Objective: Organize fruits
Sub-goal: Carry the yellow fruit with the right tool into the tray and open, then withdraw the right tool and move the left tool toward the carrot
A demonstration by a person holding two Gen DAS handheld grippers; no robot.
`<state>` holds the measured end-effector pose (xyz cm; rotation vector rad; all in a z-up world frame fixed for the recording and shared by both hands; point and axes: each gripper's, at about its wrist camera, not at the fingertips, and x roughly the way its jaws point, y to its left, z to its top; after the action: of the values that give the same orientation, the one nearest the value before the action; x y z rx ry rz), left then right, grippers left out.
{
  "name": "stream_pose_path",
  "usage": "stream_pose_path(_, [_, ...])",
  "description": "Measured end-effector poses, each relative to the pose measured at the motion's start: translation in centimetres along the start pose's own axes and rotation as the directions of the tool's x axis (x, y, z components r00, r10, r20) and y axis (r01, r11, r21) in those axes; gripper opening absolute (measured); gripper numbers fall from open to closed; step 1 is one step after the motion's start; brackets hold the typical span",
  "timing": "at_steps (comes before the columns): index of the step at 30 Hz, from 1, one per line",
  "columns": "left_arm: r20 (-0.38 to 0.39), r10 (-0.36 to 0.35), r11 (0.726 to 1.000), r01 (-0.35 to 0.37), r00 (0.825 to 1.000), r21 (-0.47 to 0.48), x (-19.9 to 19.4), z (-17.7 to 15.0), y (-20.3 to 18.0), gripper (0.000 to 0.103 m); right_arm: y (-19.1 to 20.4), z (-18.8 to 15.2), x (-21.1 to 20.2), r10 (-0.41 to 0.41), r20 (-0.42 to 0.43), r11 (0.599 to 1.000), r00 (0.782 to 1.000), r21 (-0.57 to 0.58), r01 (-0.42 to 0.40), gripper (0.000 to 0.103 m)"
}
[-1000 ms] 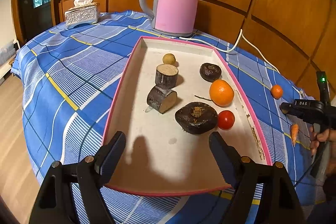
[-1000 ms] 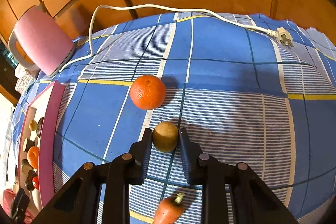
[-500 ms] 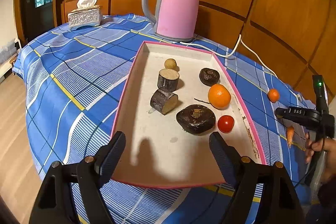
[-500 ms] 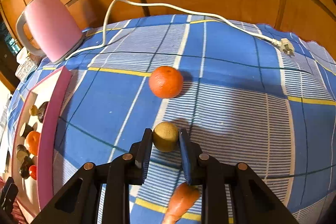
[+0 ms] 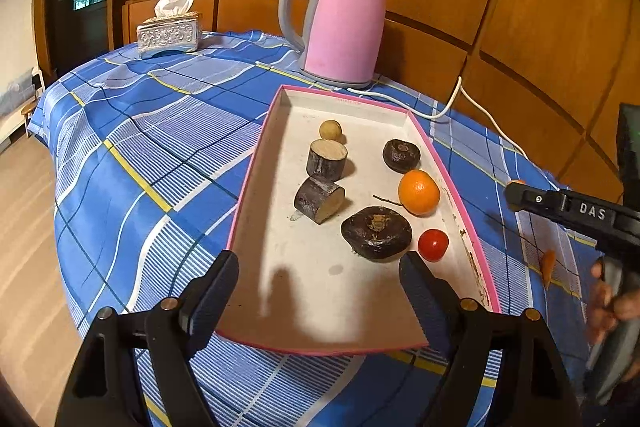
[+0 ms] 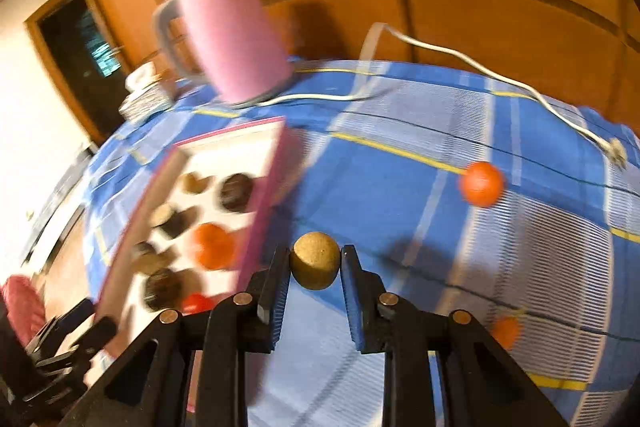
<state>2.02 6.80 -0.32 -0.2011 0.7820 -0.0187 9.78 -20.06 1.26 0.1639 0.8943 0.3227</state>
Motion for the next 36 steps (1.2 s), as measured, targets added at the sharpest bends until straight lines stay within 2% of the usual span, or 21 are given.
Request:
stream_pose_path(7, [0.000,0.001,1.000,-0.001,1.000,-0.018,0.0,0.0,0.6,0.083,4.9,-0.7,0.1,0.085,-0.030,0.990,0.996,-0.107,-0.088,0.025])
stream_pose_path(11, [0.006,0.001,1.000,-0.001,1.000,-0.028,-0.1,0.0,0.8,0.083,6.9,-0.9,1.3,0.099,-0.095,0.980,0.991,-0.165,-0.114,0.025])
stream_pose_path(16, [0.004,0.005,0.999,-0.005,1.000,-0.036,0.1,0.0,1.1,0.083,8.8,-1.2,3.8,0.052,-0.164,0.964,0.985,-0.249,-0.092,0.026])
stream_pose_path(19, [-0.002,0.008,0.999,-0.008,1.000,-0.041,0.2,0.0,1.3,0.083,9.4,-1.4,5.2,0.011,-0.169,0.957,0.986,-0.283,-0.059,0.026])
stream_pose_path(24, [-0.007,0.013,0.999,-0.013,1.000,-0.049,0.5,-0.1,1.5,0.084,9.8,-1.5,5.6,0.012,-0.144,0.955,0.989,-0.290,-0.054,0.028])
stream_pose_path(26, [-0.006,0.012,0.999,-0.012,1.000,-0.045,0.4,-0.1,1.4,0.084,9.5,-1.6,5.5,0.011,-0.137,0.959,0.990,-0.279,-0.050,0.034])
stream_pose_path(36, [-0.008,0.011,0.999,-0.011,1.000,-0.038,0.3,-0.2,1.1,0.084,8.1,-2.2,4.2,0.024,-0.097,0.978,0.995,-0.202,-0.043,0.034])
